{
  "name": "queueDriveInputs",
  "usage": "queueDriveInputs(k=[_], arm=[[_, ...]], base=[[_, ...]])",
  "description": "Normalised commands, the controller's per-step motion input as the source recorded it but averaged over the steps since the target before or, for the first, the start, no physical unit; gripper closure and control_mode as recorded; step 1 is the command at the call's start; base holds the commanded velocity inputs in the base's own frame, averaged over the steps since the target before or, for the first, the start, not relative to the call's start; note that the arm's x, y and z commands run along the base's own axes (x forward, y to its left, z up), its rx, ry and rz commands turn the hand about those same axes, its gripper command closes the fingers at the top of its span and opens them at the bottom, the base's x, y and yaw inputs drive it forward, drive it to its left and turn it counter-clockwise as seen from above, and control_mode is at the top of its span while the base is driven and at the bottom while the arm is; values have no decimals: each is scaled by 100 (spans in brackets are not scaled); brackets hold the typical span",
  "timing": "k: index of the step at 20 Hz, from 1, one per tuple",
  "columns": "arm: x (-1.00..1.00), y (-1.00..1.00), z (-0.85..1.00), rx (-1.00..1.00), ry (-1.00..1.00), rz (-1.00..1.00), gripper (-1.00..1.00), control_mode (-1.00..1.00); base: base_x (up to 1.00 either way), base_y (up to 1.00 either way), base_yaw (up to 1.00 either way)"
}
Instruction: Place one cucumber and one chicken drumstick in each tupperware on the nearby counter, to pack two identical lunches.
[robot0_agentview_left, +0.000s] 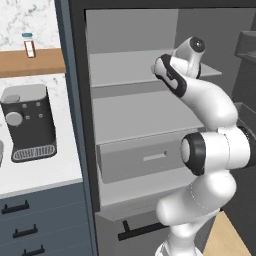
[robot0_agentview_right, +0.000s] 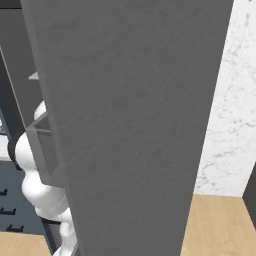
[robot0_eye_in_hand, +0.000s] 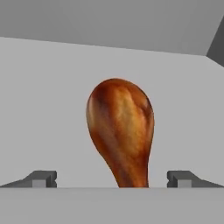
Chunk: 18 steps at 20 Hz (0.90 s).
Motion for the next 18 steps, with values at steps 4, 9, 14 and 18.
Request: queueDriveInputs(k=[4, 9, 14, 18], arm=[[58, 0, -31, 0, 0, 4, 100, -100], [13, 13, -43, 0, -2, 17, 100, -100], [0, 38, -33, -1, -6, 25, 100, -100], [-14, 84, 13, -9, 14, 16, 100, -100]], base=[[0, 0, 0], [0, 0, 0], [0, 0, 0], [0, 0, 0]])
